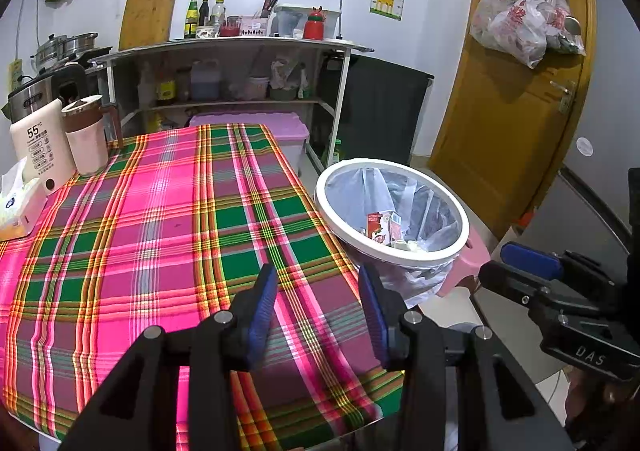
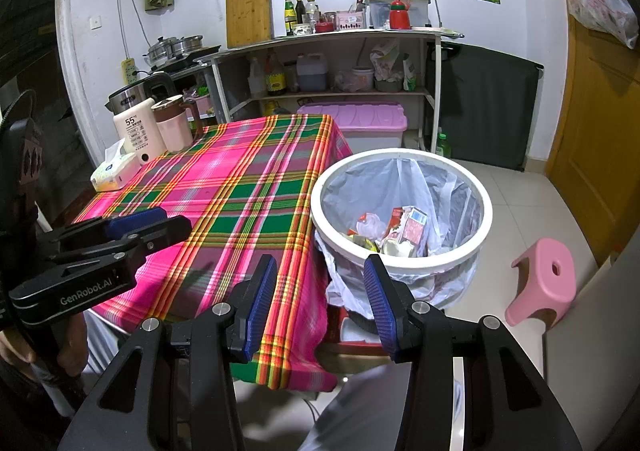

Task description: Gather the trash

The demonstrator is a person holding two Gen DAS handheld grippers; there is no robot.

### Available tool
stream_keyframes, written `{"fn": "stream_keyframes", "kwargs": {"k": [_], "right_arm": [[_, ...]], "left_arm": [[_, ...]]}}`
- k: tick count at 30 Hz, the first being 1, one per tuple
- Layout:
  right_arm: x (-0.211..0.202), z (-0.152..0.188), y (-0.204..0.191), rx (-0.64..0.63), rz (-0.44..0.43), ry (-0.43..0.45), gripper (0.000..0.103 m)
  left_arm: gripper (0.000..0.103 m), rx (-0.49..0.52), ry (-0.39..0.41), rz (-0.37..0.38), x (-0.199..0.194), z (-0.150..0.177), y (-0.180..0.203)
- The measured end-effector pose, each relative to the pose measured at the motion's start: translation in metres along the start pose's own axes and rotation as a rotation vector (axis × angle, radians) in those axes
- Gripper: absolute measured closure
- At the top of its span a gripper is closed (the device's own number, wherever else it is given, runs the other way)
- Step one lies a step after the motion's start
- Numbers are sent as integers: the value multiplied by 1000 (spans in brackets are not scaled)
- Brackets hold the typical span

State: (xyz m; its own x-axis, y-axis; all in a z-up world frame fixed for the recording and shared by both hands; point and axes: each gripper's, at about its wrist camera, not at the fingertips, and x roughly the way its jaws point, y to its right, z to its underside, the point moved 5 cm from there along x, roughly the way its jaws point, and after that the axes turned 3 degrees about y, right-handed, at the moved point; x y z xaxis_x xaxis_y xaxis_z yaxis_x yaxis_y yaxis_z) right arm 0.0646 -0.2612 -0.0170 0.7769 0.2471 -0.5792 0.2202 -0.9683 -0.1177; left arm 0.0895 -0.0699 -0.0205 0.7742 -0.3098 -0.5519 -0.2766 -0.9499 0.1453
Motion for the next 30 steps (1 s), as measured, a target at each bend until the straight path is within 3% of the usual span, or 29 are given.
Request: {"fn": "stream_keyframes", "kwargs": {"k": [30], "right_arm": [[0, 0, -1, 1, 1, 0, 56]], "left_arm": [[59, -4, -16, -6, 5, 6, 2]]}}
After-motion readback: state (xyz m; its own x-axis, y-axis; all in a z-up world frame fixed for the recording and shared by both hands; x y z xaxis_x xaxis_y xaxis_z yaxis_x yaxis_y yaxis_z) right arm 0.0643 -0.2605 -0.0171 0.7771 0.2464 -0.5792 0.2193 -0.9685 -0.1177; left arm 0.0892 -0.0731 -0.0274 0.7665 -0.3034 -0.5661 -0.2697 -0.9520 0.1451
